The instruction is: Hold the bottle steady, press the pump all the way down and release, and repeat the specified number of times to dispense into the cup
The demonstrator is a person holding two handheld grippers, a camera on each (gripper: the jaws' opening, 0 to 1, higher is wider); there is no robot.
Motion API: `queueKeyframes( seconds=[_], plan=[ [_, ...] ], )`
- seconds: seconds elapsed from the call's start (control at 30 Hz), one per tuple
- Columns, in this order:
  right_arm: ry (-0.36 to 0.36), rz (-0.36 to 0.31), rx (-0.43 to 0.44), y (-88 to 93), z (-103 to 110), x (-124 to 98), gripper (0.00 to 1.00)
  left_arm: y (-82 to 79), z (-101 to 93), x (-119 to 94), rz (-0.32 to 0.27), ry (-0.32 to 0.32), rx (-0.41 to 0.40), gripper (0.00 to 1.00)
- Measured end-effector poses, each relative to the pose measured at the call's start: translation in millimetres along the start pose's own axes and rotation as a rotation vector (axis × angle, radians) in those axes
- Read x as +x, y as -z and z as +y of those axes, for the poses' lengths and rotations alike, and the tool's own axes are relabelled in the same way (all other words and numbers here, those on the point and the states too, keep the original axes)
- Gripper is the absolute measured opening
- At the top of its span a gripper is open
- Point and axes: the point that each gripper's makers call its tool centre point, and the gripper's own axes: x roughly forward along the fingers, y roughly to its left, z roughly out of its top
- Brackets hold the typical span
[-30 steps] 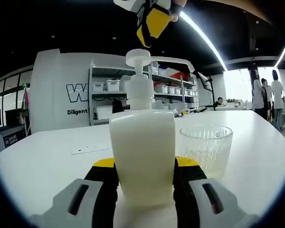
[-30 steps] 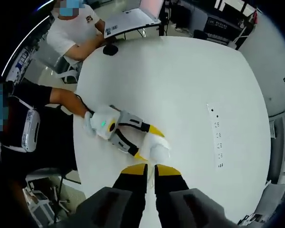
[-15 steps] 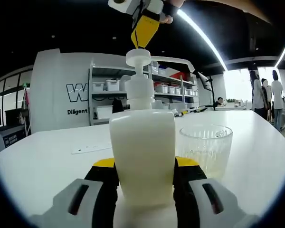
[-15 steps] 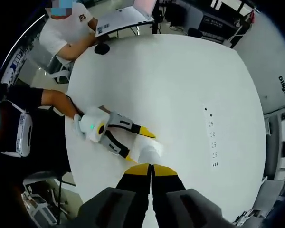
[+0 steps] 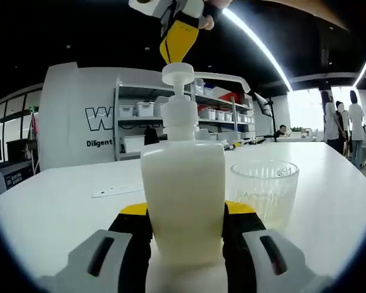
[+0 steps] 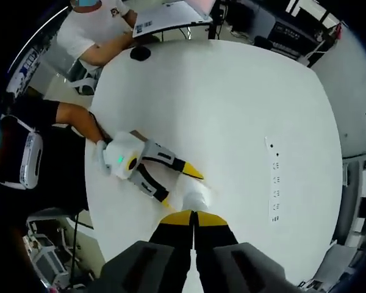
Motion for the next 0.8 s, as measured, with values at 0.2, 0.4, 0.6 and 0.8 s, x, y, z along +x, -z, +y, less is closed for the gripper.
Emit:
queueKeyframes(
  seconds=[0.2, 0.4, 0.6, 0.8],
  plan=[
    [0.009, 0.032, -0.045, 3.5, -1.7, -0.8, 0.00, 0.1, -1.4, -1.2, 0.000, 0.000, -0.001, 0.43],
    [0.018, 0.060, -0.060, 5.2, -2.6, -0.3, 0.00, 0.3, -3.3, -2.5, 0.000, 0.000, -0.001, 0.43],
    [0.031, 0.082, -0.080, 5.8, -5.3, -0.4, 0.00, 0.5, -3.8, -3.1, 0.000, -0.001, -0.001, 0.43],
    [0.055, 0.133, -0.117, 7.2, -6.9, 0.5, 0.00, 0.5, -3.2, -2.1, 0.001, -0.004, 0.000, 0.43]
  ],
)
